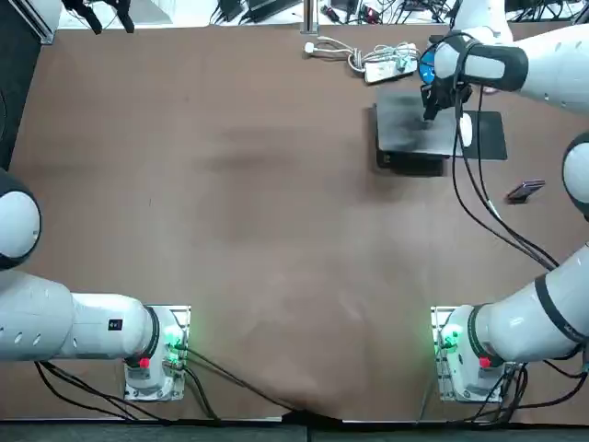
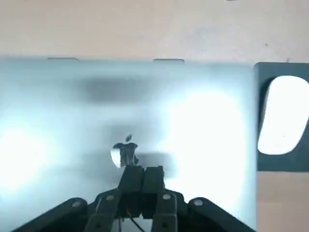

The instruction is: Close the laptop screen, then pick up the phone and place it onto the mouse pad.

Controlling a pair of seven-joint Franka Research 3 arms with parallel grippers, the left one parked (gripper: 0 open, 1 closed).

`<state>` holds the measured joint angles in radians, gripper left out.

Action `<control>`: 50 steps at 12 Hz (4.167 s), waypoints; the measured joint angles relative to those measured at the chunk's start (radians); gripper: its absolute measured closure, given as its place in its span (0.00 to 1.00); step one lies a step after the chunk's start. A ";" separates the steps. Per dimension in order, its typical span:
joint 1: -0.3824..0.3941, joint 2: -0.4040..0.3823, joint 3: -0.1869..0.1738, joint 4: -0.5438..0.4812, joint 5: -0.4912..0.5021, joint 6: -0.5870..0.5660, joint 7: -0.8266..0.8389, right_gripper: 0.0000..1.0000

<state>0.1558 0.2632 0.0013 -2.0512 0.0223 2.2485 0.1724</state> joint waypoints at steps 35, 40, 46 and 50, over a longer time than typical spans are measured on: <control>-0.696 -0.200 -0.033 -0.324 0.001 0.112 0.067 0.04; -0.723 -0.205 -0.033 -0.332 0.001 0.124 0.313 0.04; -0.758 -0.198 -0.032 -0.357 0.010 0.130 0.476 0.04; -0.780 -0.181 -0.032 -0.361 0.085 0.146 0.478 0.04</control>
<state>-0.6244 0.0821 -0.0307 -2.4118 0.1077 2.3947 0.6503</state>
